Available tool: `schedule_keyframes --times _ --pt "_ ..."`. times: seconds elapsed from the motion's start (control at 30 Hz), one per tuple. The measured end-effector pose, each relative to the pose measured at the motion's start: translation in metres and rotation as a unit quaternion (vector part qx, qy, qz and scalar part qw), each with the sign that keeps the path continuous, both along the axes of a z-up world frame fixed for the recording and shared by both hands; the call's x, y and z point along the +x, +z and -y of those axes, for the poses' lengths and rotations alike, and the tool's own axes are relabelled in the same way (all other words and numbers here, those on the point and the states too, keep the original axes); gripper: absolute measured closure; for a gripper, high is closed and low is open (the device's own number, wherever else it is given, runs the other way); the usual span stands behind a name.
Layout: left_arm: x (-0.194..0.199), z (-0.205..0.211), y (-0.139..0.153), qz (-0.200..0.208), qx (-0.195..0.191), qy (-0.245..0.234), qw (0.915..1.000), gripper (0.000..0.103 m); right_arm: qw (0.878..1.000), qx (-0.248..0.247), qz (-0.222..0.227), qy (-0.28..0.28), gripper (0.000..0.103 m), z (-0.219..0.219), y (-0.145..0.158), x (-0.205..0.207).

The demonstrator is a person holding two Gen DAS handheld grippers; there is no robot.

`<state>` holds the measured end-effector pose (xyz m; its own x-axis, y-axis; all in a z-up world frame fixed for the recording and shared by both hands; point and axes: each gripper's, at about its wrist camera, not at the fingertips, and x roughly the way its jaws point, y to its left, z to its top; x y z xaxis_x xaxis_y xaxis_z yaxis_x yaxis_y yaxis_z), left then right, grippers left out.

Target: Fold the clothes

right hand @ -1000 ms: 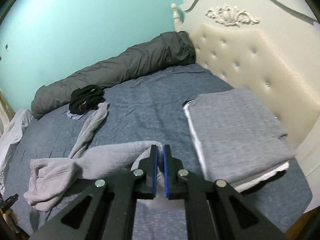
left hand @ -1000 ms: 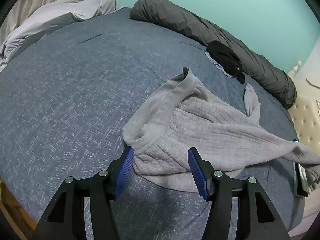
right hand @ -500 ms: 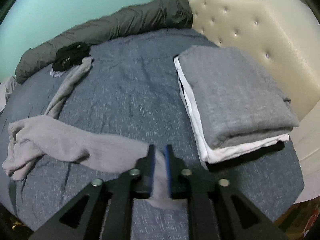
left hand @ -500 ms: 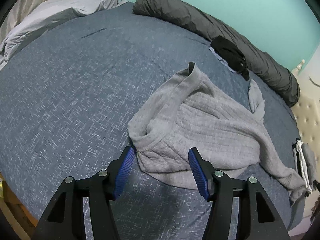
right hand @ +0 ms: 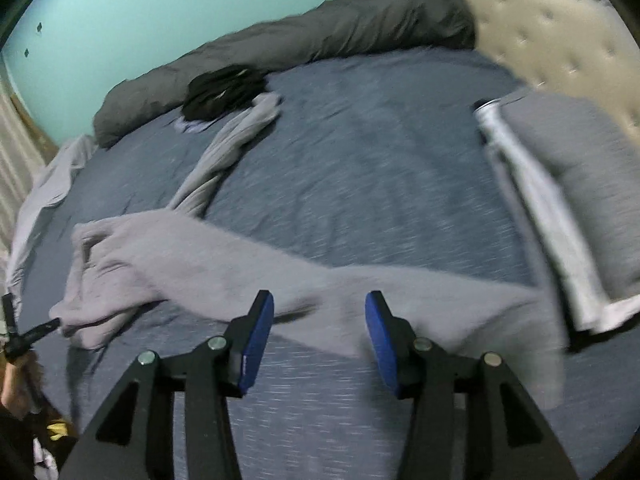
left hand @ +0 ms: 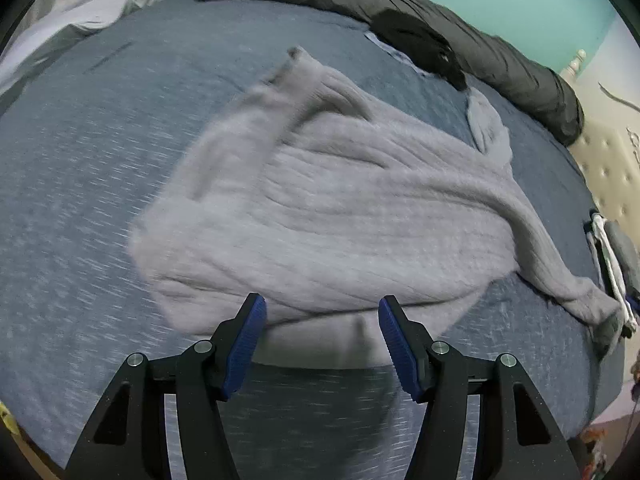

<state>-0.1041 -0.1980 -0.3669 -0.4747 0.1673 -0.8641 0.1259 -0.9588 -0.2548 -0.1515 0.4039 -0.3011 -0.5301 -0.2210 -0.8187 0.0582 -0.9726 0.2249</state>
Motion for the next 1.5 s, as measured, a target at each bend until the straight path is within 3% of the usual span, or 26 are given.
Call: schedule_keyframes --times 0.2,0.4,0.5,0.57,0.63,0.73,0.93,1.13,1.17,1.2,1.3,1.5 --pt "-0.016 -0.020 -0.024 0.021 0.038 0.001 0.9991 0.039 0.999 -0.022 0.025 0.039 0.054 0.048 -0.030 -0.010" --pt "-0.027 -0.014 -0.041 0.028 0.103 0.041 0.9934 0.039 0.997 -0.029 0.044 0.061 0.054 0.061 -0.050 -0.008" --pt "-0.032 -0.010 -0.044 0.023 0.114 0.051 0.9919 0.039 0.996 -0.019 0.045 0.072 0.054 0.063 -0.057 -0.007" --pt "-0.035 -0.007 -0.047 0.022 0.121 0.055 0.9909 0.047 0.996 -0.020 0.048 0.075 0.054 0.067 -0.063 -0.009" --pt "-0.037 -0.004 -0.050 0.022 0.127 0.059 0.9898 0.078 0.995 -0.022 0.053 0.076 0.053 0.070 -0.068 -0.012" --pt "-0.035 -0.002 -0.047 0.015 0.128 0.050 0.9904 0.091 0.995 -0.022 0.051 0.081 0.045 0.078 -0.073 -0.017" --pt "-0.028 0.006 -0.030 -0.008 0.127 0.033 0.9913 0.095 0.994 -0.006 0.051 0.097 0.041 0.097 -0.082 -0.033" --pt "-0.026 0.004 -0.011 -0.024 0.117 0.012 0.9928 0.095 0.990 0.041 0.061 0.119 0.041 0.121 -0.104 -0.053" --pt "-0.025 0.005 -0.008 -0.026 0.115 0.009 0.9930 0.095 0.988 0.048 0.069 0.126 0.053 0.124 -0.110 -0.055" --pt "-0.024 0.005 -0.004 -0.028 0.113 0.007 0.9932 0.095 0.987 0.055 0.078 0.132 0.078 0.127 -0.117 -0.057" --pt "-0.020 0.010 0.004 -0.034 0.112 0.002 0.9932 0.095 0.986 0.064 0.073 0.136 0.100 0.127 -0.119 -0.054" --pt "-0.003 0.015 0.028 -0.051 0.102 -0.012 0.9934 0.096 0.987 0.053 0.032 0.151 0.101 0.115 -0.083 -0.029"
